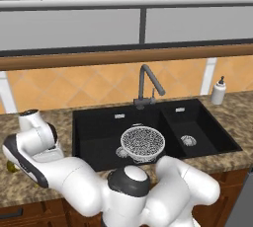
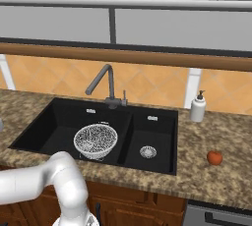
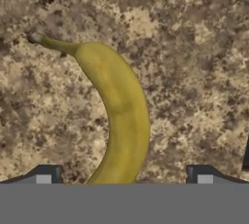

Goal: Put the colander in the sink, put the banana, kiwi, orange in the colander, and turn on the sink faucet and pour water over the colander.

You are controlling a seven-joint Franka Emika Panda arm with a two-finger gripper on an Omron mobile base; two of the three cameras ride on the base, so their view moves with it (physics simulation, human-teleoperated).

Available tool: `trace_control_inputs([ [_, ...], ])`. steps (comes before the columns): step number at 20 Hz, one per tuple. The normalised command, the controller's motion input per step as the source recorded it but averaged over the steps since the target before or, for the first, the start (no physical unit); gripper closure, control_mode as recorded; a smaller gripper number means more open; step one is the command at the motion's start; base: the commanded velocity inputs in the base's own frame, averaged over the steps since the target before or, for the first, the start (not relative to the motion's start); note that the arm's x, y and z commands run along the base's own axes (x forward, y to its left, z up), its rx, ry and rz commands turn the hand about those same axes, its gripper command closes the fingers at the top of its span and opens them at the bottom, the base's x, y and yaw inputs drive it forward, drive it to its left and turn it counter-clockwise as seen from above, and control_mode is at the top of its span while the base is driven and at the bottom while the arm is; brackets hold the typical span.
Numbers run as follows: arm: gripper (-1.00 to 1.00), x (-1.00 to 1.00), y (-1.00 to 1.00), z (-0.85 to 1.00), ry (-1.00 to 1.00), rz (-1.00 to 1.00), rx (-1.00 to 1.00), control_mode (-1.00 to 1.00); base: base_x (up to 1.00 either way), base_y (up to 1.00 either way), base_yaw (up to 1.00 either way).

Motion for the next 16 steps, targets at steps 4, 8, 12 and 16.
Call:
trace_control_inputs([
  [4, -1.00, 0.00, 0.00, -0.19, 0.00, 0.00, 0.00, -1.00, 0.00, 0.00, 0.00],
  [8, -1.00, 0.00, 0.00, -0.17, 0.00, 0.00, 0.00, -1.00, 0.00, 0.00, 0.00],
  [12, -1.00, 0.00, 0.00, -0.24, 0.00, 0.00, 0.00, -1.00, 0.00, 0.00, 0.00],
  [16, -1.00, 0.00, 0.00, -0.24, 0.00, 0.00, 0.00, -1.00, 0.00, 0.00, 0.00],
])
